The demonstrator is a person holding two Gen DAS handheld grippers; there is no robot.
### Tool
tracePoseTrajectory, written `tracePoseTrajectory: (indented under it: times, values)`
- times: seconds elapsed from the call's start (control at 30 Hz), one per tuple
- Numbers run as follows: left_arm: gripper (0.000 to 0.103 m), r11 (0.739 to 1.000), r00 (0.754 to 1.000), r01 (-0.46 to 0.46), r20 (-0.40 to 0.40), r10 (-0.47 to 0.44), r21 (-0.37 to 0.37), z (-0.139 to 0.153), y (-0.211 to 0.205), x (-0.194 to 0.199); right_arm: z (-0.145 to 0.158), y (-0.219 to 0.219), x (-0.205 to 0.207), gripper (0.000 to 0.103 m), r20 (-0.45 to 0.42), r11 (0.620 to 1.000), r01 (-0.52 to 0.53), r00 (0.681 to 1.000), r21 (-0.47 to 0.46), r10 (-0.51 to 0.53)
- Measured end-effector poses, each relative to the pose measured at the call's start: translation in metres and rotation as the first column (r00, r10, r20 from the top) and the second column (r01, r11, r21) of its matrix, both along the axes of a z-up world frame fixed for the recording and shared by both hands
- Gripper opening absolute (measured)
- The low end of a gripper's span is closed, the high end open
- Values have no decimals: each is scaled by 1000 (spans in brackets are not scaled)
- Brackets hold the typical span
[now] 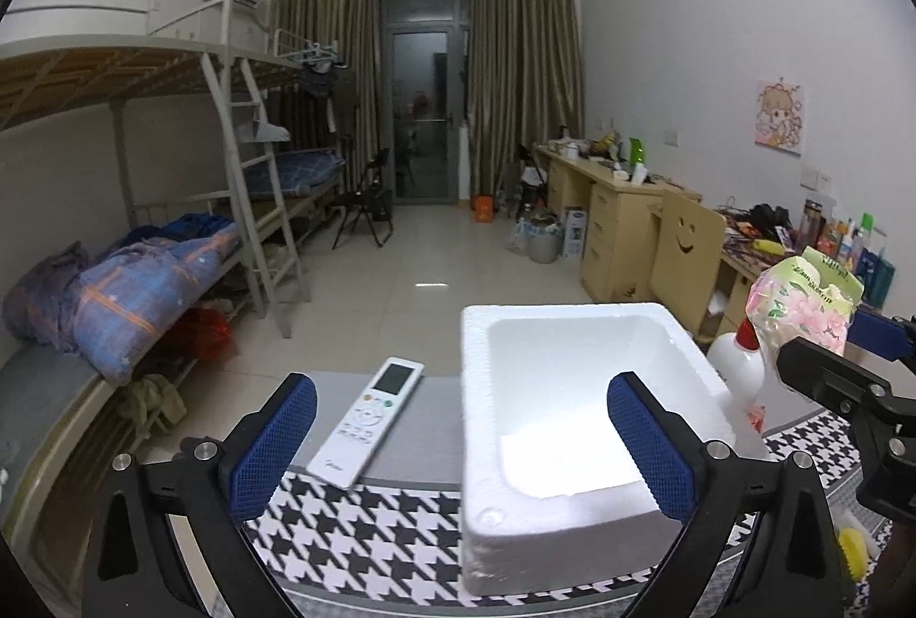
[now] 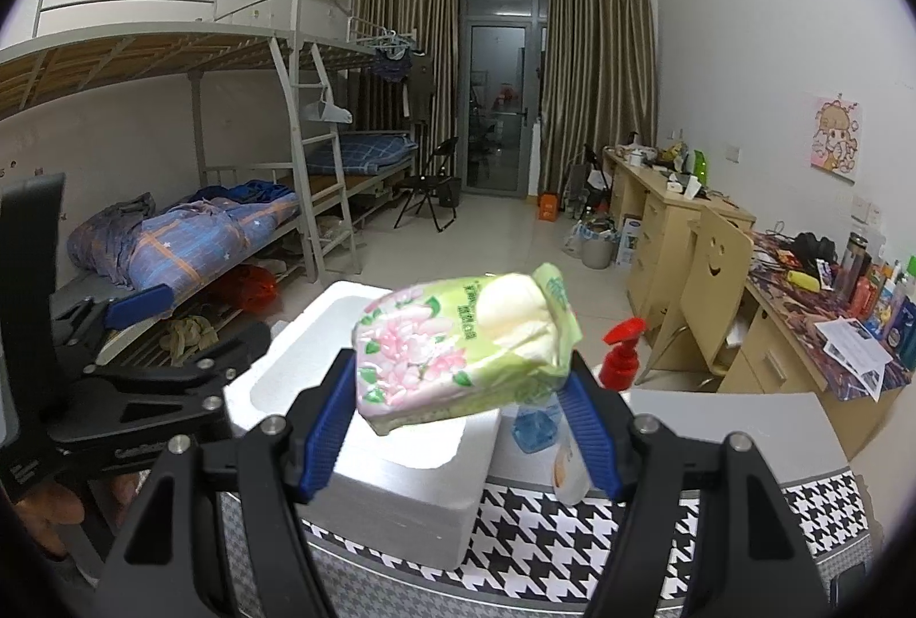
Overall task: Organize soft objects
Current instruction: 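Lower the tissue pack into the foam box and open the right gripper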
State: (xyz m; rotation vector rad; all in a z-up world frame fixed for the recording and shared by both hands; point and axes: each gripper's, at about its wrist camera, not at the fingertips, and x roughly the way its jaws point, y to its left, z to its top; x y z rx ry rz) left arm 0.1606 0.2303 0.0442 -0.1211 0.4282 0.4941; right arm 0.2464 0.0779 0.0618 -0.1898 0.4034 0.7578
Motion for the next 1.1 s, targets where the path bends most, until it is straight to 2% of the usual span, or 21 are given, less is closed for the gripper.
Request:
tracePoseTrajectory:
  times: [0.13, 0.83, 1.1]
  values:
    - [102, 1000, 1000, -13, 0, 13, -17, -1, 8, -6, -1, 5, 0, 73, -7, 1000, -8, 1000, -1, 8]
    - [102, 999, 999, -47, 2, 47, -4, -5, 16, -41, -17, 43, 15, 73, -58, 998, -23, 998, -51, 20]
    - [102, 999, 999, -54, 0, 54, 2, -7, 17, -46, -28, 50, 29, 73, -113, 998, -18, 993, -64, 10]
